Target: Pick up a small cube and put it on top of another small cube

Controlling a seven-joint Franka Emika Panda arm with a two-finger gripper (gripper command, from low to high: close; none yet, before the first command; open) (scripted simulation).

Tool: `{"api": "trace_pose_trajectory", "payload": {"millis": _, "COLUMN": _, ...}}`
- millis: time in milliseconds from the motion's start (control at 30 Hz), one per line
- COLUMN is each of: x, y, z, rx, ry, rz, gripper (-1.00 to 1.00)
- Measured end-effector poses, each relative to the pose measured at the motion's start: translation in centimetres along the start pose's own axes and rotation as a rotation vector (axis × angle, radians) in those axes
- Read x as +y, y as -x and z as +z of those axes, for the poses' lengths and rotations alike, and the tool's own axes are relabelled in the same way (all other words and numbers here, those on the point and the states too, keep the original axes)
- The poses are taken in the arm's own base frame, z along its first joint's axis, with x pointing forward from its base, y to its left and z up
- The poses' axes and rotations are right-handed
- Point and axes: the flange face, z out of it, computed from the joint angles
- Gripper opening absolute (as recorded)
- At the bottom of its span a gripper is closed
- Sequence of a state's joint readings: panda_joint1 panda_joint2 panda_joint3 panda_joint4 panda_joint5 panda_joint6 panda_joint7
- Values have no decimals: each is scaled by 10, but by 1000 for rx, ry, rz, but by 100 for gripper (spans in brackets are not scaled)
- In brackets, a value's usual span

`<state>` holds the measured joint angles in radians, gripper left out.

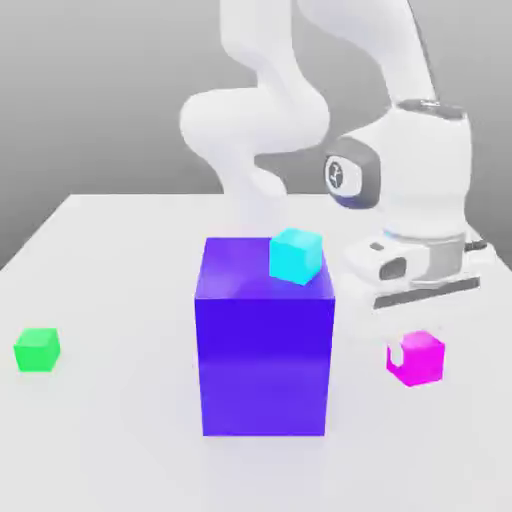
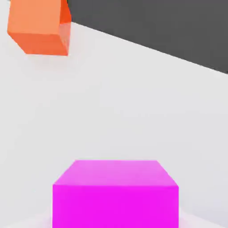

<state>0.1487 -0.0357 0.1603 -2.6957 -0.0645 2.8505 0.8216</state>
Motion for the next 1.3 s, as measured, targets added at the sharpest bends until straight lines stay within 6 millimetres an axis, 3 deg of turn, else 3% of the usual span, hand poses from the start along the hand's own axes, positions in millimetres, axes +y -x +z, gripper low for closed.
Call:
{"api": "trace_pose_trajectory", "payload": {"millis": 133, "x": 56, "y": -67, "z": -16, "rx": 58, "ry": 10, "rz": 13, "gripper": -100}}
{"api": "trace_pose_trajectory", "payload": {"millis": 267, "x": 126, "y": -121, "z": -37, "rx": 116, "ry": 37, "rz": 22, "gripper": -100}}
{"api": "trace_pose_trajectory", "payload": {"millis": 333, "x": 164, "y": -142, "z": -48, "rx": 141, "ry": 56, "rz": 24, "gripper": -100}}
{"api": "trace_pose_trajectory", "payload": {"millis": 433, "x": 218, "y": -153, "z": -50, "rx": 126, "ry": 91, "rz": 14, "gripper": -100}}
{"api": "trace_pose_trajectory", "payload": {"millis": 567, "x": 290, "y": -151, "z": -47, "rx": 75, "ry": 127, "rz": 1, "gripper": -100}}
{"api": "trace_pose_trajectory", "payload": {"millis": 733, "x": 378, "y": -131, "z": -44, "rx": 1, "ry": 150, "rz": -13, "gripper": -100}}
{"api": "trace_pose_trajectory", "payload": {"millis": 1033, "x": 512, "y": -57, "z": -43, "rx": -126, "ry": 129, "rz": -39, "gripper": -100}}
{"api": "trace_pose_trajectory", "payload": {"millis": 1100, "x": 517, "y": -47, "z": -34, "rx": -150, "ry": 113, "rz": -60, "gripper": -100}}
{"api": "trace_pose_trajectory", "payload": {"millis": 1300, "x": 519, "y": -42, "z": 7, "rx": -155, "ry": 106, "rz": -79, "gripper": -100}}
